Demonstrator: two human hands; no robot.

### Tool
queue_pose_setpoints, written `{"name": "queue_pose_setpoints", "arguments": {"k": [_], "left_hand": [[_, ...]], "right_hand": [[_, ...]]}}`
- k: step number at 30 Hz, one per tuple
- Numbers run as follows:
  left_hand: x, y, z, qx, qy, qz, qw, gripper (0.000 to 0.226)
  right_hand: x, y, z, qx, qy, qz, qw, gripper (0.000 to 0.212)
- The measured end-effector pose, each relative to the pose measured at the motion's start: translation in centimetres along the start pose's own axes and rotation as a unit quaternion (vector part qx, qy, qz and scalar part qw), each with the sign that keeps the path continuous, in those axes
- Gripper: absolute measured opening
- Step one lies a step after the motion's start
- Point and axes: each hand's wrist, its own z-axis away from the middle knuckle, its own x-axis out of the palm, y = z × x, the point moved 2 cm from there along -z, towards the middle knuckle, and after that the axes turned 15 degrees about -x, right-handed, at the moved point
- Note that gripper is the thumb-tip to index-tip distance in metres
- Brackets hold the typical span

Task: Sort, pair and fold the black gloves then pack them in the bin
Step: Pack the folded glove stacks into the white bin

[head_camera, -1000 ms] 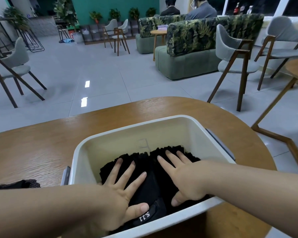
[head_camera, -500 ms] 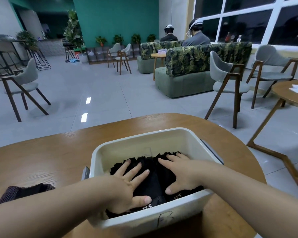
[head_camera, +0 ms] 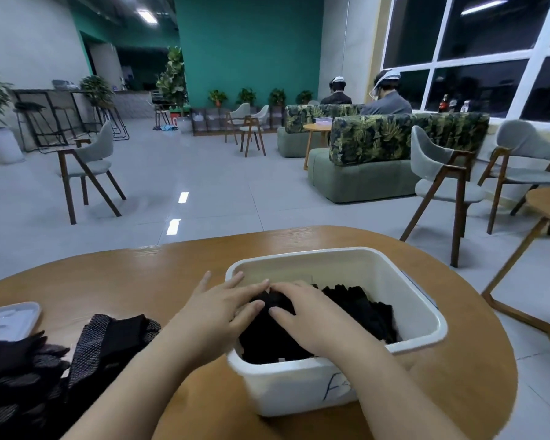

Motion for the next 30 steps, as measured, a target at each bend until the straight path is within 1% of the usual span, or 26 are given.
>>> {"name": "queue_pose_setpoints", "arguments": {"k": [3,4,5,6,7,9,12,14,16,18,21,22,24,26,28,30], "left_hand": [[0.5,-2.3,2.5,0.004,0.064,0.096,0.993,0.043],[0.9,-3.5,3.3,0.001,0.077,0.113,0.991,0.049],[1.4,-4.8,3.8,-0.005,0.091,0.117,0.989,0.061],[1.8,-6.1,4.3,-0.022,0.102,0.114,0.988,0.068],[2.2,-7.5,4.5,-0.048,0.116,0.114,0.986,0.065],[2.8,-10.5,4.9,-0.112,0.136,0.123,0.977,0.047],[3.8,-14.2,5.4,-0.215,0.167,0.127,0.954,0.045],[4.6,-15.8,5.6,-0.305,0.14,0.114,0.935,0.05],[5.6,-16.7,5.5,-0.353,0.104,0.084,0.926,0.055],[5.9,-17.3,5.1,-0.354,0.103,0.066,0.927,0.052],[5.0,-17.9,4.2,-0.294,0.155,0.098,0.938,0.043],[4.7,-18.0,4.2,-0.283,0.182,0.115,0.935,0.038],[4.4,-18.2,4.2,-0.293,0.223,0.139,0.919,0.029],[4.9,-18.4,4.1,-0.298,0.245,0.141,0.912,0.024],[5.4,-18.3,4.0,-0.322,0.236,0.148,0.905,0.032],[5.5,-17.7,4.0,-0.363,0.19,0.166,0.897,0.046]], "right_hand": [[1.3,-2.4,-0.6,-0.054,0.038,-0.023,0.998,0.038],[1.7,-3.2,-0.8,-0.069,0.045,-0.031,0.996,0.037],[2.0,-4.0,-1.1,-0.082,0.047,-0.038,0.995,0.037],[2.3,-4.8,-1.3,-0.094,0.042,-0.041,0.994,0.036],[2.6,-5.5,-1.5,-0.107,0.034,-0.04,0.993,0.035],[3.2,-6.4,-1.8,-0.132,0.011,-0.017,0.991,0.036],[3.8,-6.3,-2.2,-0.134,-0.034,0.014,0.99,0.037],[4.0,-5.9,-2.4,-0.121,-0.05,0.001,0.991,0.037],[4.2,-5.8,-2.6,-0.116,-0.055,-0.01,0.992,0.037],[4.2,-5.8,-2.6,-0.117,-0.055,-0.012,0.992,0.037],[4.2,-5.7,-2.5,-0.119,-0.056,-0.018,0.991,0.038],[4.2,-5.7,-2.5,-0.119,-0.057,-0.021,0.991,0.037],[4.2,-5.6,-2.4,-0.118,-0.055,-0.028,0.991,0.037],[4.3,-5.6,-2.4,-0.118,-0.052,-0.031,0.991,0.037],[4.3,-5.6,-2.4,-0.118,-0.05,-0.033,0.991,0.036],[4.3,-5.5,-2.4,-0.119,-0.049,-0.032,0.991,0.036]]}}
